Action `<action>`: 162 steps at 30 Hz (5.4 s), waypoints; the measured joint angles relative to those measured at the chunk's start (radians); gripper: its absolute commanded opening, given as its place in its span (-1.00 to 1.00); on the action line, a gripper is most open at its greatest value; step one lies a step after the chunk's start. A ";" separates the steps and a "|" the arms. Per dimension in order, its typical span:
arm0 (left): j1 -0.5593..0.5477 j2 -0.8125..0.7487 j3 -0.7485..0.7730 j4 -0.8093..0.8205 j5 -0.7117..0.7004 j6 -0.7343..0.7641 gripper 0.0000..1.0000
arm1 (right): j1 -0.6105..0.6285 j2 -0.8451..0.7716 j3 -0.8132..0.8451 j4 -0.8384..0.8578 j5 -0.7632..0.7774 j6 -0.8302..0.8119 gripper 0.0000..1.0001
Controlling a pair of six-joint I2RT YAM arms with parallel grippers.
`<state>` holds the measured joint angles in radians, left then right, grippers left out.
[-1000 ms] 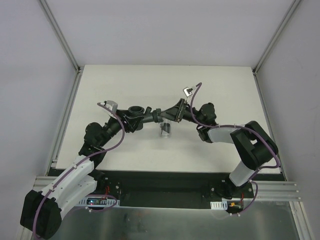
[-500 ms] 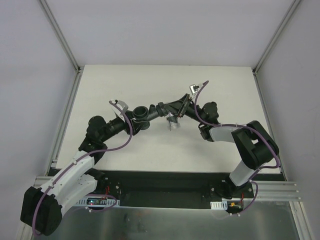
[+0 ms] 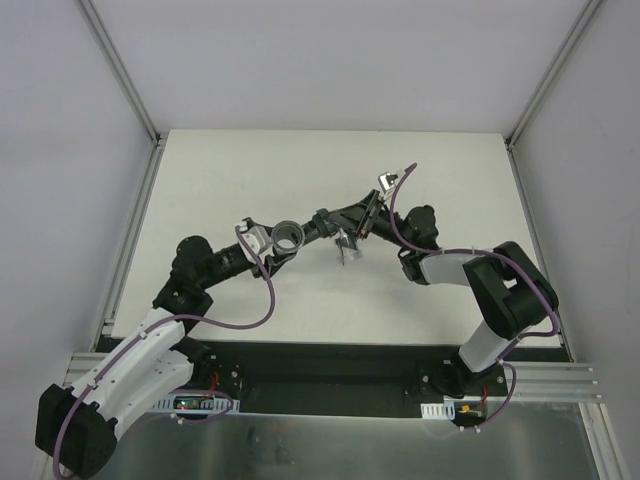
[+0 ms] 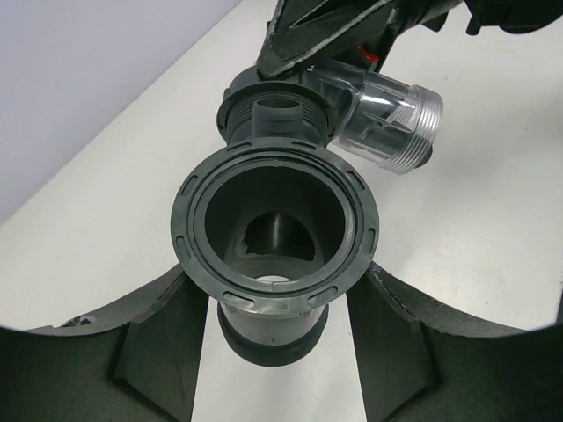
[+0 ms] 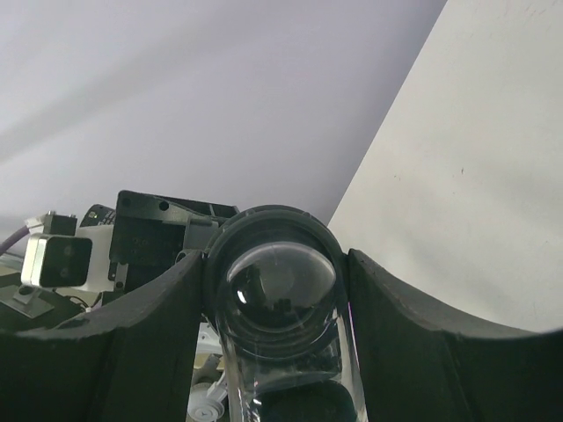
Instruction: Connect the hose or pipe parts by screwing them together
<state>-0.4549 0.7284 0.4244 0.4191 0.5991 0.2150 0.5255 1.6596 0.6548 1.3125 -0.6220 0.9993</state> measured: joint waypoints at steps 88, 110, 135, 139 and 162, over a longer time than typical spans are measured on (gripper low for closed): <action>-0.518 0.115 0.053 -0.413 -0.444 0.548 0.33 | -0.077 0.252 -0.121 -0.033 -0.023 0.116 -0.98; -0.453 0.063 0.209 -0.477 -0.687 -0.116 0.40 | -0.079 0.265 -0.121 -0.030 -0.023 0.107 -0.98; -0.001 0.425 0.405 -0.848 -0.204 -0.778 0.04 | -0.079 0.265 -0.122 -0.030 -0.022 0.109 -0.98; -0.001 0.447 0.405 -0.862 -0.185 -0.784 0.03 | -0.079 0.265 -0.122 -0.030 -0.022 0.110 -0.98; -0.162 0.609 0.468 -0.846 -0.376 -0.732 -1.00 | -0.080 0.264 -0.125 -0.021 0.011 0.147 -0.98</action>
<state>-0.6170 1.3373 0.8928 -0.4267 0.2230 -0.5167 0.4458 1.9240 0.5297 1.2911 -0.6109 1.1465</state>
